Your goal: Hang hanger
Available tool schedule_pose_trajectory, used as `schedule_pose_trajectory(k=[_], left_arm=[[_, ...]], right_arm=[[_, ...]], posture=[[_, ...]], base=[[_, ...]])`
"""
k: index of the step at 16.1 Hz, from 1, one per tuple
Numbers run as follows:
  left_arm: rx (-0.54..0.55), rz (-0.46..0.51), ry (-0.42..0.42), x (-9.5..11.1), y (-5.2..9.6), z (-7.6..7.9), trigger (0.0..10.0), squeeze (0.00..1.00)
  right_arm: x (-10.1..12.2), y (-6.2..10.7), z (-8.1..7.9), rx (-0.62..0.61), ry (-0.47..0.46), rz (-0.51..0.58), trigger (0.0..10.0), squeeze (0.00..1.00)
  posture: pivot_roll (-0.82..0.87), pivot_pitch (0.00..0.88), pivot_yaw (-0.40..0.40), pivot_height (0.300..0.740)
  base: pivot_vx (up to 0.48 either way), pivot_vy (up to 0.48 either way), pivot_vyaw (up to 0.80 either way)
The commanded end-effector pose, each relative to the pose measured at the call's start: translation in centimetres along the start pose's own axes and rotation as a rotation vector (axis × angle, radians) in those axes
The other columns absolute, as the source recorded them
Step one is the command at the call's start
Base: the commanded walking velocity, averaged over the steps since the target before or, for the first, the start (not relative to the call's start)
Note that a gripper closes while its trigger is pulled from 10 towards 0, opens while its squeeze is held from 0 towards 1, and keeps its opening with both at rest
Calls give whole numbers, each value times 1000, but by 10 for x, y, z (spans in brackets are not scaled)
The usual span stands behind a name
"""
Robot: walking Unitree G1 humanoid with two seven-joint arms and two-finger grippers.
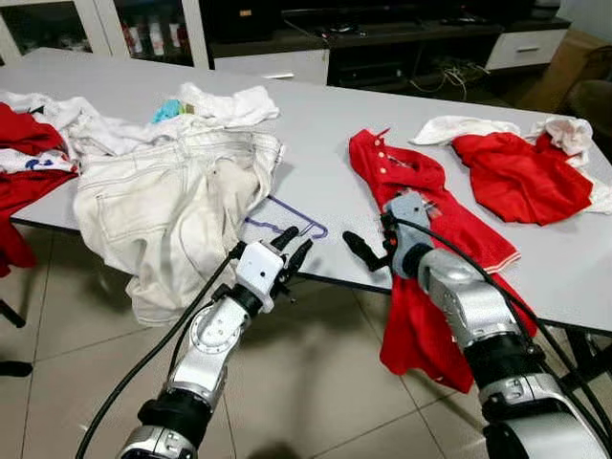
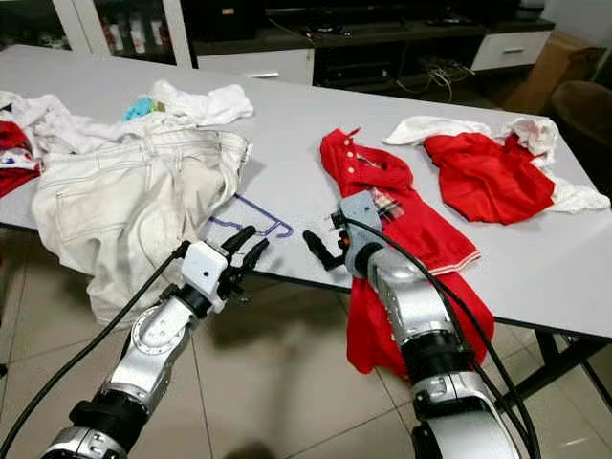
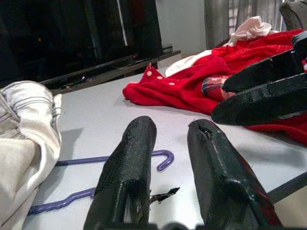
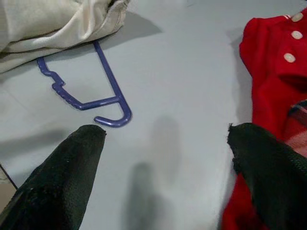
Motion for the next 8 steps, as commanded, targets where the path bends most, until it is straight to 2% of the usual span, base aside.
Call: schedule_pose_trajectory(k=[1,4,6,8], left_arm=[[14,-6,2,0,-1,-4,10000,0],[57,-12,11,-2,2,-10,10000,0],[93,-32,38,-5,2,-13,10000,0],[113,-51,60,-8,2,-15,10000,0]], right_arm=[[8,-4,1,-4,10,18,10000,0],[15,-11,-4,7,17,32,10000,0],[17,-10,4,-62,38,55,10000,0],[13,-2,17,-148,14,75,10000,0]], posture=[[-22,0,-36,740],[-13,0,-41,740],[-6,0,-43,740],[-8,0,-40,740]], base=[[0,0,0],[0,0,0],[0,0,0],[0,0,0]])
Point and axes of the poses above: a point about 5 cm out from each wrist's last joint towards the gripper, its own y axis pointing back from the gripper into the wrist, its own x axis along the axis of the wrist's last joint, z = x × y, the point moved 2 cm from there along -y, pointing out of the wrist towards the gripper, and after that the axes turned 6 degrees about y, right-handed, at the moved point
